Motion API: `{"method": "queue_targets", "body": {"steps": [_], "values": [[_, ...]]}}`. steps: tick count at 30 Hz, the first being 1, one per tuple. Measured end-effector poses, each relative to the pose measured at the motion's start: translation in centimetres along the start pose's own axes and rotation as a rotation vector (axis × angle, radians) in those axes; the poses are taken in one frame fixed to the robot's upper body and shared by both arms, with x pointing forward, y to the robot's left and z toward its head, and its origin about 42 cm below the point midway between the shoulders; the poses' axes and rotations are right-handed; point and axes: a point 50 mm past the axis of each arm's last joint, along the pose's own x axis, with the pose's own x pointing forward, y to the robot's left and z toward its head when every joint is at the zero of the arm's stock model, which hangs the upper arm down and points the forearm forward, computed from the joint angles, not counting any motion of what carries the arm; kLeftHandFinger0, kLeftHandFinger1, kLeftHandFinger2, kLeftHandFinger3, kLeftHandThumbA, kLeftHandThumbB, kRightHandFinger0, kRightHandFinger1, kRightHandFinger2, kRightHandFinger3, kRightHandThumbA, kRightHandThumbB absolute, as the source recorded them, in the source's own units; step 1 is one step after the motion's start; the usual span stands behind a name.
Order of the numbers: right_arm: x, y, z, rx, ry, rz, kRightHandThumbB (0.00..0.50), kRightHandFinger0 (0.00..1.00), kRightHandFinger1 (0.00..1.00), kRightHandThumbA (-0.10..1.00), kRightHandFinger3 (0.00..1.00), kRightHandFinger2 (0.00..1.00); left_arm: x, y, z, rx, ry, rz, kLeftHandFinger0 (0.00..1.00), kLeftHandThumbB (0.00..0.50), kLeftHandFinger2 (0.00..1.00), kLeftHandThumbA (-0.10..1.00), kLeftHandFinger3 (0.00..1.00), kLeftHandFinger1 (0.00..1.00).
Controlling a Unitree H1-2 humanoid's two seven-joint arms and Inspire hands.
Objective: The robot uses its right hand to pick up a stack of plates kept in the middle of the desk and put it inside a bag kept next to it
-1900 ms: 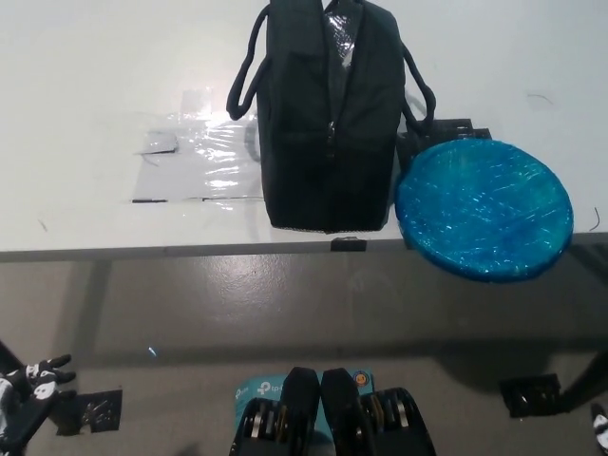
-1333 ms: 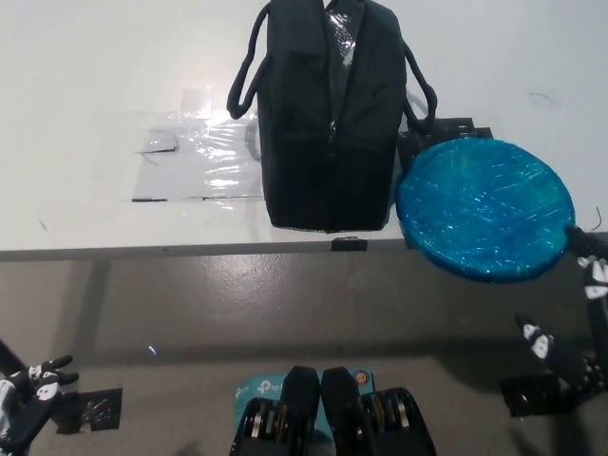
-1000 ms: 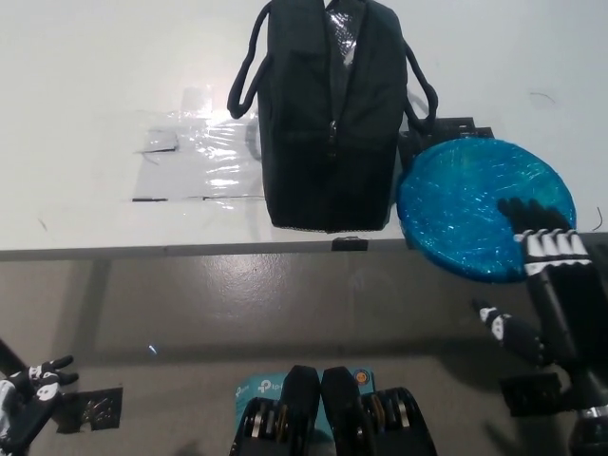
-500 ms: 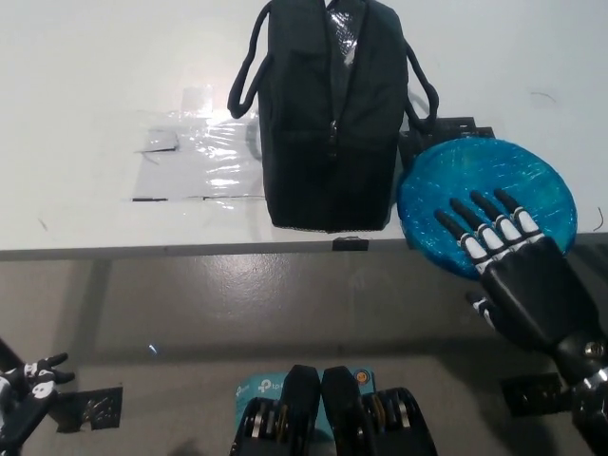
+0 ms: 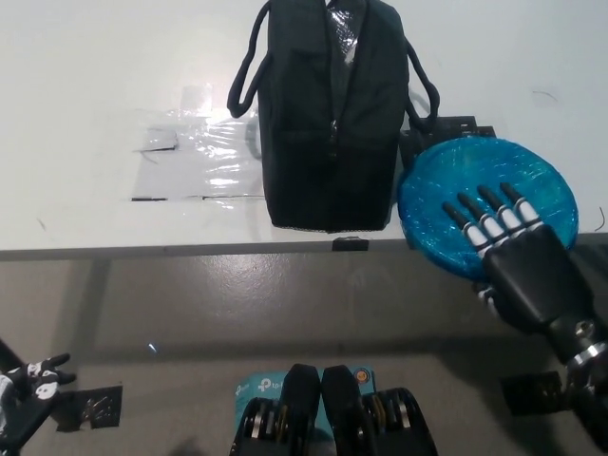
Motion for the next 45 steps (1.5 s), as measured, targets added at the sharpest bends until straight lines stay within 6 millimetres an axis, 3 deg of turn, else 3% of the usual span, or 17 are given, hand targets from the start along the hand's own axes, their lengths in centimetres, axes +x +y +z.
{"method": "queue_targets", "body": {"steps": [5, 12, 18, 25, 27, 28, 33, 39, 45], "values": [[-1.4, 2.8, 2.6, 0.102, 0.024, 0.067, 0.500, 1.00, 1.00, 0.78, 1.00, 1.00, 0.1, -0.1, 0.0, 0.022, 0.001, -0.006, 0.66, 0.000, 0.79, 0.08, 0.96, 0.69], [-2.9, 4.7, 3.8, 0.152, 0.056, 0.120, 0.500, 1.00, 1.00, 0.79, 1.00, 1.00, 0.1, 0.0, 0.1, 0.030, 0.000, -0.005, 0.65, 0.000, 0.77, 0.05, 0.93, 0.68], [-3.0, 4.8, 3.1, 0.143, 0.087, 0.115, 0.500, 1.00, 1.00, 0.77, 1.00, 1.00, 0.1, 0.0, 0.1, 0.030, -0.001, -0.004, 0.66, 0.000, 0.75, 0.00, 0.89, 0.68], [-1.1, 1.8, -1.7, 0.041, 0.166, 0.027, 0.500, 1.00, 1.00, 0.79, 1.00, 1.00, -0.3, 0.1, -0.4, 0.035, 0.011, -0.001, 0.68, 0.000, 0.77, 0.02, 0.87, 0.70], [-0.7, 1.2, -2.3, 0.014, 0.168, 0.007, 0.500, 1.00, 1.00, 0.74, 1.00, 1.00, -0.4, 0.1, -0.5, 0.039, 0.014, 0.000, 0.68, 0.000, 0.77, 0.03, 0.87, 0.70], [-0.6, 1.0, -2.4, 0.011, 0.167, 0.000, 0.500, 1.00, 1.00, 0.78, 1.00, 1.00, -0.4, 0.1, -0.5, 0.042, 0.014, 0.001, 0.67, 0.000, 0.76, 0.02, 0.86, 0.69], [-0.4, 0.9, -1.7, 0.009, 0.147, -0.012, 0.500, 1.00, 1.00, 0.72, 1.00, 1.00, -0.5, 0.1, -0.5, 0.056, 0.013, 0.003, 0.66, 0.000, 0.77, 0.03, 0.83, 0.69], [-0.5, 1.4, -1.3, 0.004, 0.137, -0.023, 0.500, 1.00, 1.00, 0.77, 1.00, 1.00, -0.5, 0.1, -0.6, 0.066, 0.012, 0.005, 0.69, 0.000, 0.78, 0.04, 0.82, 0.71], [-0.8, 2.4, -1.2, 0.017, 0.147, -0.002, 0.500, 1.00, 1.00, 0.71, 1.00, 1.00, -0.4, -0.4, -0.6, 0.084, 0.011, -0.008, 0.68, 0.000, 0.80, 0.04, 0.82, 0.70]]}}
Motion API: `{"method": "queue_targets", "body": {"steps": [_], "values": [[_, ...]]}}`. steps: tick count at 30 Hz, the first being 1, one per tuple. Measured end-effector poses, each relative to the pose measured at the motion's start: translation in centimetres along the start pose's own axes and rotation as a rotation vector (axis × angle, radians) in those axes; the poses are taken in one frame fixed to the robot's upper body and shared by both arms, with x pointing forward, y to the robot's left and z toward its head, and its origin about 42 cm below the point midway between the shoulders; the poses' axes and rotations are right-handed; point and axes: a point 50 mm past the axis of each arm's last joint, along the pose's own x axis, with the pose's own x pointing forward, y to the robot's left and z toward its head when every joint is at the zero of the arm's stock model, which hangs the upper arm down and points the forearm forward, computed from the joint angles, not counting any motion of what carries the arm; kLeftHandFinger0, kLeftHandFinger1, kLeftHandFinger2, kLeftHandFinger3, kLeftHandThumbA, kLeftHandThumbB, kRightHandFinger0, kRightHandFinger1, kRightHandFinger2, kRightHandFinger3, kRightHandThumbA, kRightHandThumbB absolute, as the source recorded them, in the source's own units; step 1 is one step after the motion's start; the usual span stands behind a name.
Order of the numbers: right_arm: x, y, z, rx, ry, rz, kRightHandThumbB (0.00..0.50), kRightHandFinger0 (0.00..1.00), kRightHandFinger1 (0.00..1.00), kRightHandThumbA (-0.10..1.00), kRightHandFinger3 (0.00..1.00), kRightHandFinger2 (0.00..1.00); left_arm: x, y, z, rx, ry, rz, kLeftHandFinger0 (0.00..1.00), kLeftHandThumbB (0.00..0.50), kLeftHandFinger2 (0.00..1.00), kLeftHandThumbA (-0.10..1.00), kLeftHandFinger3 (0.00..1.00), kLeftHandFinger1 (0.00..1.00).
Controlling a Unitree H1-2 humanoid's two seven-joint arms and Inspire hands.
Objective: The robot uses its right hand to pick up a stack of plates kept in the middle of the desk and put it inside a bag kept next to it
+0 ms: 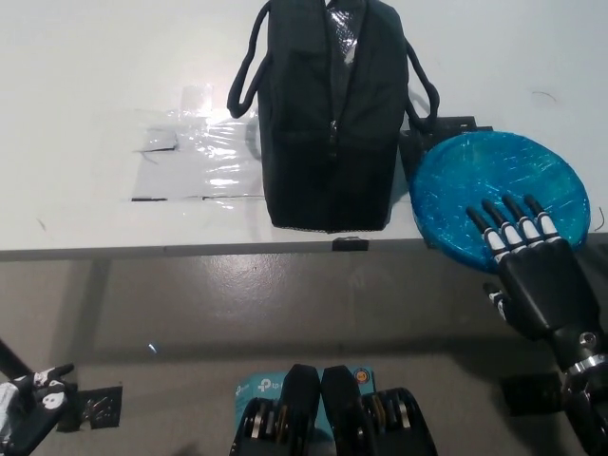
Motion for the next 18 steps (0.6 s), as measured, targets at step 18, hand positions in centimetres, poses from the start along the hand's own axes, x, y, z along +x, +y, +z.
{"method": "queue_targets", "body": {"steps": [18], "values": [[0.3, 1.1, -1.9, -0.028, 0.150, 0.045, 0.468, 1.00, 1.00, 0.35, 1.00, 1.00, -0.4, -0.6, -0.6, 0.020, -0.004, -0.019, 0.67, 0.000, 0.79, 0.03, 0.80, 0.71]]}}
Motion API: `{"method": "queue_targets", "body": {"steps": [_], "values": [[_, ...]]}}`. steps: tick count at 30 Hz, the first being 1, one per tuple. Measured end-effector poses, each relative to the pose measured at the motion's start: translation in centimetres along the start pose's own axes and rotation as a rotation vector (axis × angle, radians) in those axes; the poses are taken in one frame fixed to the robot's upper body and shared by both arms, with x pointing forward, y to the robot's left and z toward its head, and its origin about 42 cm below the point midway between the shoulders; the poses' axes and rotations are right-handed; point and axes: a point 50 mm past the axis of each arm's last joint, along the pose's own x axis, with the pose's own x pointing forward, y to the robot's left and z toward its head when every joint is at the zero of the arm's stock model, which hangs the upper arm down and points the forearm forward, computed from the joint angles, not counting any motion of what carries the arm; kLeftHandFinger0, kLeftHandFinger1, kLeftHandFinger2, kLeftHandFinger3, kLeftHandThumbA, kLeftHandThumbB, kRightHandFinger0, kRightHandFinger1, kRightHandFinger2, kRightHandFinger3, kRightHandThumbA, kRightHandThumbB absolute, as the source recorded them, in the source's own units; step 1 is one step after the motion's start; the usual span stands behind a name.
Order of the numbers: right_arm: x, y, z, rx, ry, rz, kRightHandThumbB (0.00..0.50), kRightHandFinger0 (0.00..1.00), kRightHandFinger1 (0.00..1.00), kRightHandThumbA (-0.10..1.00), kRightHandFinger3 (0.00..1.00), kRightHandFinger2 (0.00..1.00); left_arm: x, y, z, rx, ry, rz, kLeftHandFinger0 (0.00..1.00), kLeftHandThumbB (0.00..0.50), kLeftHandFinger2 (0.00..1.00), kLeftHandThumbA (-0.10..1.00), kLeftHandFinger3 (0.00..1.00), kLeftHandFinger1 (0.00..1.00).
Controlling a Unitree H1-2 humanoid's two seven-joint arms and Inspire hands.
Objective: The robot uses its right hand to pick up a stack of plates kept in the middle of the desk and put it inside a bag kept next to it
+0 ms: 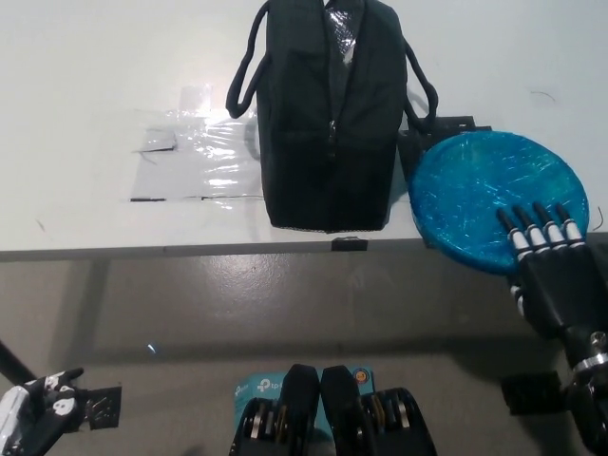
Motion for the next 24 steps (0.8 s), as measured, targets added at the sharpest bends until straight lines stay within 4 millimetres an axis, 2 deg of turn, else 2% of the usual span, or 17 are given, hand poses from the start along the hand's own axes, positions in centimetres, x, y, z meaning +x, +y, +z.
{"method": "queue_targets", "body": {"steps": [2, 3, 4, 5, 6, 7, 8, 9, 11, 12, 15, 16, 17, 18, 20, 23, 24], "values": [[0.5, 0.2, -0.5, -0.013, 0.016, 0.002, 0.374, 1.00, 1.00, 0.30, 1.00, 1.00, -0.2, 0.0, -0.3, 0.002, 0.007, -0.001, 0.68, 0.000, 0.78, 0.02, 0.81, 0.70], [0.7, 0.4, -0.9, -0.023, 0.023, 0.000, 0.250, 1.00, 1.00, 0.28, 1.00, 1.00, -0.3, 0.0, -0.4, 0.003, 0.010, -0.001, 0.68, 0.000, 0.78, 0.02, 0.81, 0.70], [0.9, 0.4, -1.2, -0.033, 0.027, -0.004, 0.188, 1.00, 1.00, 0.23, 1.00, 1.00, -0.4, 0.0, -0.5, 0.004, 0.013, -0.001, 0.68, 0.000, 0.77, 0.01, 0.81, 0.71], [1.3, 0.4, -1.7, -0.047, 0.033, -0.015, 0.166, 1.00, 1.00, 0.11, 1.00, 0.93, -0.5, 0.0, -0.6, 0.005, 0.016, -0.001, 0.69, 0.000, 0.77, 0.02, 0.80, 0.71], [1.7, 0.1, -2.2, -0.059, 0.035, -0.033, 0.175, 0.98, 0.87, 0.06, 1.00, 0.77, -0.6, 0.0, -0.7, 0.006, 0.018, -0.001, 0.69, 0.000, 0.77, 0.03, 0.80, 0.71], [2.0, -0.1, -2.5, -0.067, 0.035, -0.045, 0.112, 0.72, 0.48, -0.01, 1.00, 0.53, -0.6, 0.0, -0.7, 0.007, 0.019, -0.001, 0.69, 0.000, 0.77, 0.03, 0.80, 0.71], [2.4, -0.6, -2.9, -0.079, 0.031, -0.071, 0.093, 0.36, 0.11, -0.04, 1.00, 0.22, -0.6, 0.0, -0.7, 0.008, 0.019, -0.002, 0.70, 0.000, 0.78, 0.04, 0.80, 0.72], [2.8, -1.0, -3.3, -0.090, 0.024, -0.091, 0.219, 0.07, 0.01, -0.03, 0.85, 0.04, -0.6, 0.0, -0.7, 0.008, 0.018, -0.002, 0.70, 0.000, 0.78, 0.02, 0.82, 0.72], [3.3, -1.5, -3.9, -0.109, 0.009, -0.120, 0.179, 0.00, 0.00, -0.08, 0.39, 0.00, -0.6, -0.1, -0.7, 0.009, 0.017, -0.004, 0.69, 0.000, 0.79, 0.02, 0.82, 0.72], [3.6, -1.7, -4.2, -0.120, -0.002, -0.136, 0.123, 0.00, 0.00, -0.10, 0.24, 0.00, -0.6, -0.1, -0.7, 0.010, 0.017, -0.005, 0.68, 0.000, 0.78, 0.02, 0.81, 0.71], [3.6, -1.5, -4.4, -0.123, -0.039, -0.165, 0.055, 0.00, 0.00, -0.10, 0.10, 0.00, -0.6, -0.1, -0.8, 0.012, 0.017, -0.004, 0.68, 0.000, 0.79, 0.02, 0.81, 0.71], [3.5, -1.4, -4.3, -0.121, -0.056, -0.173, 0.035, 0.00, 0.00, -0.10, 0.14, 0.01, -0.6, -0.1, -0.8, 0.013, 0.016, -0.004, 0.68, 0.000, 0.79, 0.04, 0.81, 0.71], [3.5, -1.3, -4.2, -0.113, -0.074, -0.180, 0.040, 0.00, 0.00, -0.10, 0.13, 0.02, -0.6, -0.1, -0.8, 0.014, 0.015, -0.004, 0.68, 0.000, 0.80, 0.04, 0.81, 0.71], [3.4, -1.3, -4.1, -0.102, -0.086, -0.183, 0.101, 0.00, 0.00, -0.10, 0.17, 0.00, -0.6, -0.1, -0.7, 0.015, 0.014, -0.004, 0.68, 0.000, 0.79, 0.05, 0.81, 0.71], [3.2, -1.4, -4.0, -0.084, -0.105, -0.189, 0.309, 0.00, 0.00, -0.10, 0.22, 0.01, -0.6, -0.1, -0.7, 0.016, 0.012, -0.004, 0.67, 0.000, 0.80, 0.04, 0.81, 0.71], [2.9, -1.8, -3.6, -0.053, -0.128, -0.191, 0.320, 0.00, 0.00, -0.10, 0.20, 0.00, -0.6, 0.1, -0.6, 0.026, 0.006, -0.002, 0.66, 0.000, 0.79, 0.02, 0.81, 0.71], [2.9, -2.0, -3.5, -0.044, -0.135, -0.191, 0.357, 0.00, 0.00, -0.10, 0.15, 0.00, -0.6, 0.2, -0.6, 0.031, 0.005, -0.002, 0.66, 0.000, 0.79, 0.03, 0.81, 0.71]]}}
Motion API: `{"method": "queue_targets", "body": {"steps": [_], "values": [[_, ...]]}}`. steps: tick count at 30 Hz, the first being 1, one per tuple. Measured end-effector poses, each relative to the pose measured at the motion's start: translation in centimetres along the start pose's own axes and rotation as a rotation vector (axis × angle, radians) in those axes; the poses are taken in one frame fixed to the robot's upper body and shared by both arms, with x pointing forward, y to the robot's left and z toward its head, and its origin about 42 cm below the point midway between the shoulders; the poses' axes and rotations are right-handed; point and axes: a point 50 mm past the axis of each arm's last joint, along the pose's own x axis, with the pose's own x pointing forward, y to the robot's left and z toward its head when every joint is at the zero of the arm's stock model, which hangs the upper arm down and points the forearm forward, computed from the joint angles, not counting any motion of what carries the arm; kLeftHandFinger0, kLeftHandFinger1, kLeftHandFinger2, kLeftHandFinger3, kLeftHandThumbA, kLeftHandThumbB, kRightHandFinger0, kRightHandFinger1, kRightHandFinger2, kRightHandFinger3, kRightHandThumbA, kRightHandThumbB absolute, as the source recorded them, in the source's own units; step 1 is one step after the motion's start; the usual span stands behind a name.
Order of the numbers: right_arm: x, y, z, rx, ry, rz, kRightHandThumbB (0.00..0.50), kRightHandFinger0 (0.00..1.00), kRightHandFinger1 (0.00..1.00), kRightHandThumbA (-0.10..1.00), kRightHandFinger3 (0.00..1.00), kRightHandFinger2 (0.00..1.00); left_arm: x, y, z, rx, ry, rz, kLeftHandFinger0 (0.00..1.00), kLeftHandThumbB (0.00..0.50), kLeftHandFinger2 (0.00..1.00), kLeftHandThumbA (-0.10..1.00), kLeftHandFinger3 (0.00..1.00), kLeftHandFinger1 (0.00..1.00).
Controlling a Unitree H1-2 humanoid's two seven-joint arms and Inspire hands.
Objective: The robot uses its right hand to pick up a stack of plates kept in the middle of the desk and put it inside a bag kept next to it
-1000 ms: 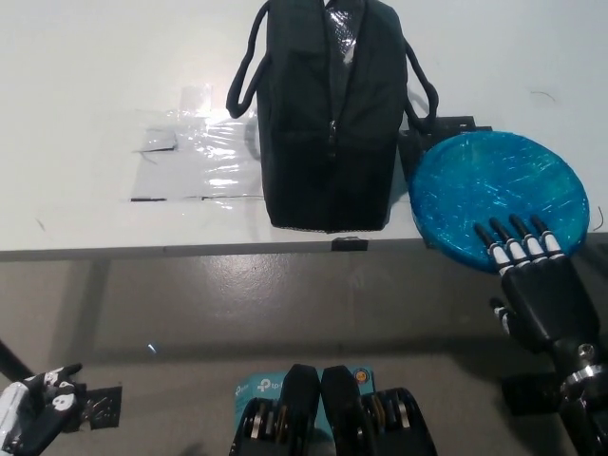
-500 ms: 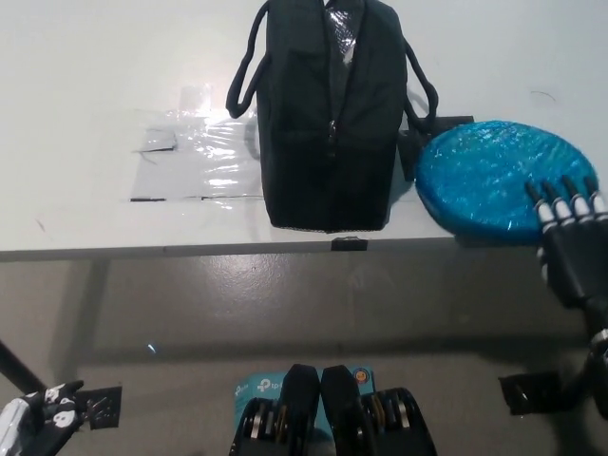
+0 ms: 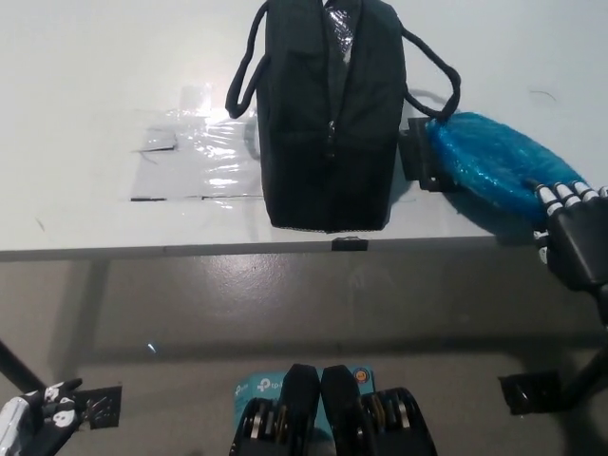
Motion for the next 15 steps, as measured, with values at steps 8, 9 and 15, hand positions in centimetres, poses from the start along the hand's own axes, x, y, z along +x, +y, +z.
{"method": "queue_targets", "body": {"steps": [8, 9, 15], "values": [[0.4, -1.3, 0.5, 0.122, 0.003, 0.006, 0.402, 0.00, 0.00, -0.10, 0.00, 0.09, 0.1, 0.1, 0.2, 0.013, -0.006, 0.000, 0.65, 0.000, 0.80, 0.02, 0.82, 0.69], [0.4, -1.4, 0.5, 0.140, 0.014, 0.006, 0.424, 0.00, 0.02, -0.10, 0.00, 0.17, 0.1, 0.1, 0.2, 0.014, -0.006, 0.000, 0.65, 0.000, 0.80, 0.01, 0.81, 0.69], [0.3, -1.2, 0.6, 0.305, 0.125, -0.015, 0.257, 0.00, 0.00, -0.10, 0.04, 0.26, 0.1, 0.0, 0.1, 0.014, -0.002, 0.000, 0.64, 0.000, 0.80, 0.07, 0.81, 0.69]]}}
